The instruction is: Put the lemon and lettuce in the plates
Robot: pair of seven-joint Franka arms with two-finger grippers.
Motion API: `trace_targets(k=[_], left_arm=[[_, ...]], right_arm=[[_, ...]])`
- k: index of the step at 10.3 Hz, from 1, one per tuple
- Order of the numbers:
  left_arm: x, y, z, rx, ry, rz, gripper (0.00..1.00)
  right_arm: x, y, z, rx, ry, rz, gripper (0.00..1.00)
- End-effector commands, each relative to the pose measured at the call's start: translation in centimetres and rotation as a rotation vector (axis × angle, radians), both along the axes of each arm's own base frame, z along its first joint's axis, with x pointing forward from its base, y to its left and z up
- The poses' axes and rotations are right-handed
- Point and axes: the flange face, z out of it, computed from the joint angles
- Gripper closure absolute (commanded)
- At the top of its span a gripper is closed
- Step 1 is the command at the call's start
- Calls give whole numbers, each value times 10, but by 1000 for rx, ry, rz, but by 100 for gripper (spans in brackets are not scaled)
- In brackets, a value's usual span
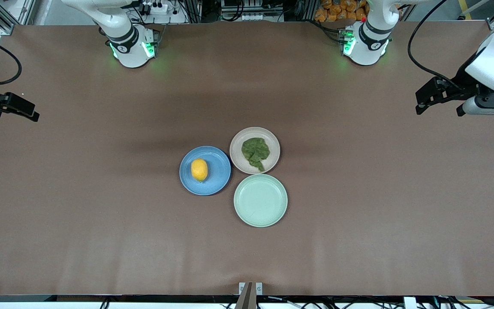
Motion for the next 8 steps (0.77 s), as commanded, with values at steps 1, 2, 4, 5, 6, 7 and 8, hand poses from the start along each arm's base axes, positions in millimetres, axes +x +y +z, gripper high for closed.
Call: trace_targets(k=[1,2,4,5,6,7,8], left_arm=[[-9,3,7,35,26,-24,0],[-9,3,7,35,26,-24,0],[-10,2,7,35,26,-25,0],[-10,2,7,35,26,-25,0],[-10,3,7,44,23,-26,0],[-11,2,8,45,21,-27,0],[-11,1,8,45,21,-29,0]], right_arm=[[-4,2,6,12,-1,8,0],[-4,1,7,12,-4,7,0],[-4,2,9,12,-7,8,0],[-4,2,9,12,-7,8,0],[-4,1,9,12,-7,7,0],[-4,2,9,12,-7,8,0],[-4,2,9,12,-7,8,0]])
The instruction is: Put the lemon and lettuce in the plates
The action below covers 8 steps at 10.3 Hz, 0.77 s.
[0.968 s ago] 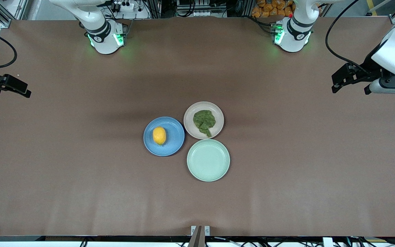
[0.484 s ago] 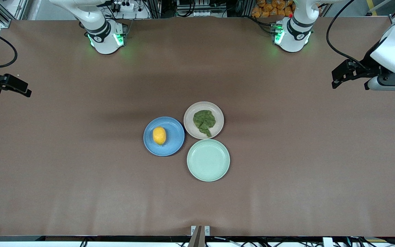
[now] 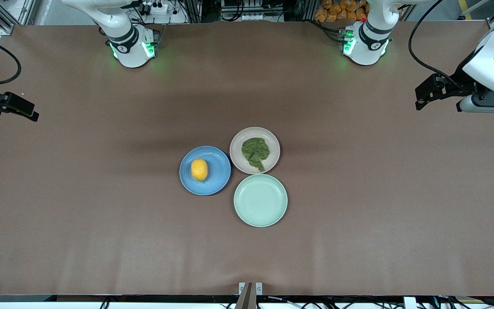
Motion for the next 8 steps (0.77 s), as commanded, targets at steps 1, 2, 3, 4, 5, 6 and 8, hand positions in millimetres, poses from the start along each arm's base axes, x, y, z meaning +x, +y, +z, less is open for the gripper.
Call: trace_targets(k=[1,2,3,4,5,6,8], left_arm=[[-6,0,9,28,-4,-29,0],[-6,-1,8,28,-3,-30,0],[-6,0,8,28,-2,-29,0],[-7,-1,8,28,-1,-30,0],[-7,-4,8,28,-1,-36,0],[-7,-5,7,28,0,-38,0],[-7,-6,7,29,2,-39,0]], right_arm=[[-4,2,7,12,-5,8,0],[-4,2,7,12,-5,8,0],[-4,2,7,12,-5,8,0],[-4,2,7,12,-5,8,0],[-4,2,7,12,-5,8,0],[-4,2,7,12,-5,8,0],[-4,2,7,12,-5,8,0]])
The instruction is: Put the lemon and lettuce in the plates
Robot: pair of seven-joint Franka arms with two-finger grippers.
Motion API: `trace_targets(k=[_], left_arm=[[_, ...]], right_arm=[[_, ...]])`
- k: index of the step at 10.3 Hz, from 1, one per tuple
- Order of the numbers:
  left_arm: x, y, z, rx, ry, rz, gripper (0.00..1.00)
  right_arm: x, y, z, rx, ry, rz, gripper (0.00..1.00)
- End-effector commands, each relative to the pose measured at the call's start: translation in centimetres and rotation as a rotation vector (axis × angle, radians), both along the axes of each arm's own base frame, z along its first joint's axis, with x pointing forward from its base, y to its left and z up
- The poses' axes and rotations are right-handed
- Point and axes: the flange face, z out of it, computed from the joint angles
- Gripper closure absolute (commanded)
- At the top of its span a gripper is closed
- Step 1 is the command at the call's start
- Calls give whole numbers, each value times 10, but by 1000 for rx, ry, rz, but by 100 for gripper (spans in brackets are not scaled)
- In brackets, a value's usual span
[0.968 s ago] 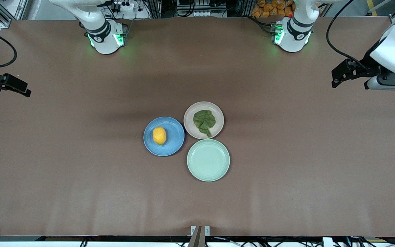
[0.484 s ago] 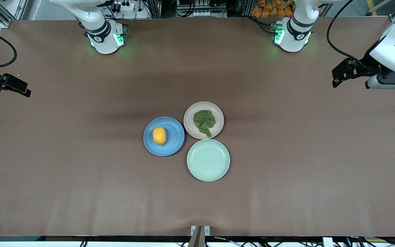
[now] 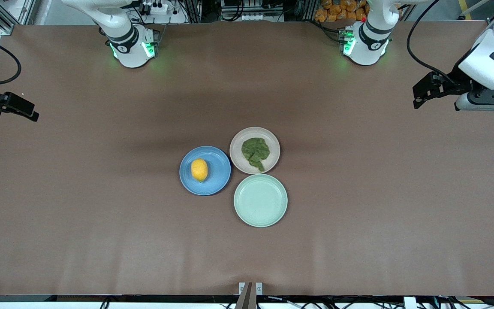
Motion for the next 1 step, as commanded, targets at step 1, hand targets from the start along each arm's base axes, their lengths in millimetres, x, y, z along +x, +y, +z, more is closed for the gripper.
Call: trace_targets(k=[1], left_arm=[[-5,2,6,26,1,-24,0]], right_arm=[[-4,2,7,12,-5,8,0]])
